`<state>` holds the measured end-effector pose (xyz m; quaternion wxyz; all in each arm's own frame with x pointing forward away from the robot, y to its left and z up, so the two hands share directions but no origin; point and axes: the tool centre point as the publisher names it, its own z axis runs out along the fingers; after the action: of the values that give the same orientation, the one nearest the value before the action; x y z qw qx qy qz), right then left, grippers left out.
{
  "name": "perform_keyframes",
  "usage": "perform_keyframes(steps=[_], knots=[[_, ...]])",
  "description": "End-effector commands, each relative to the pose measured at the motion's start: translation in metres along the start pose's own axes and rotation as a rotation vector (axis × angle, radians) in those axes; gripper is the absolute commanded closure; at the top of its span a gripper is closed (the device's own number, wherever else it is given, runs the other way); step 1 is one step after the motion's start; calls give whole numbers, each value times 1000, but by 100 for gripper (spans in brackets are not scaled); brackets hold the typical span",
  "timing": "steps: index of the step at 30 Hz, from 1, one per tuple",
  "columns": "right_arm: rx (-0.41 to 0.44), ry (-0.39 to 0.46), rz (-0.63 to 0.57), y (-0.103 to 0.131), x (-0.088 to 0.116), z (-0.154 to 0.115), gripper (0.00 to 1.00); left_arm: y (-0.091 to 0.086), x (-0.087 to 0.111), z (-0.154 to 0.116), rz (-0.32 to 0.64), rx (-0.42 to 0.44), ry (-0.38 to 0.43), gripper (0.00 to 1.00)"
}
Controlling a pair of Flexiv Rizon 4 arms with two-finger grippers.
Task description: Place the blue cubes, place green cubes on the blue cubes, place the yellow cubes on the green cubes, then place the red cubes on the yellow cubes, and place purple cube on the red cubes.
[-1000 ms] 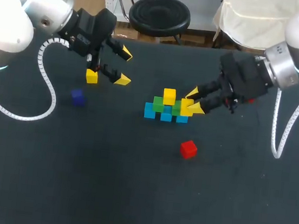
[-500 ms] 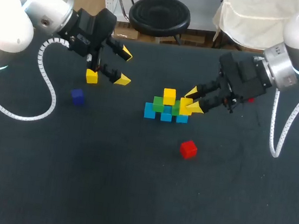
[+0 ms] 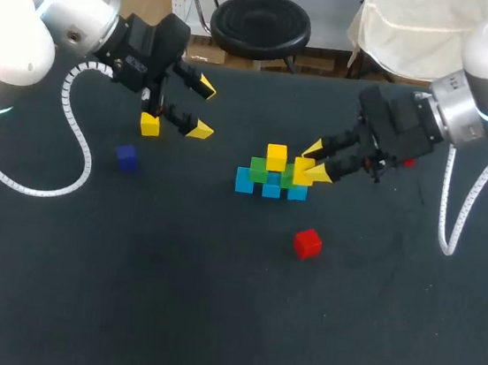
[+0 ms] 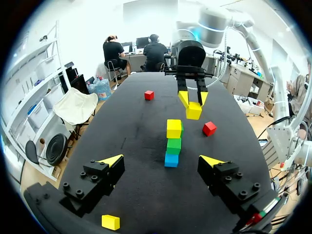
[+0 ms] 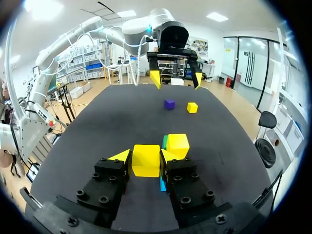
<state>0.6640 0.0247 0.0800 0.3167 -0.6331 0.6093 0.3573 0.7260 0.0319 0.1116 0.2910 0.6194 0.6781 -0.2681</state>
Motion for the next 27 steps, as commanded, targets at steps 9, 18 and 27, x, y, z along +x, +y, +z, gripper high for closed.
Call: perform_keyframes(steps=[9, 18, 27], knots=[[-9, 3, 2, -4, 0, 2, 100, 1, 0, 0, 0, 2, 2, 0], [-32, -1, -6, -7, 1, 3, 100, 1, 0, 0, 0, 2, 2, 0], [-48, -1, -16, -8, 3, 3, 100, 1, 0, 0, 0, 2, 2, 0]])
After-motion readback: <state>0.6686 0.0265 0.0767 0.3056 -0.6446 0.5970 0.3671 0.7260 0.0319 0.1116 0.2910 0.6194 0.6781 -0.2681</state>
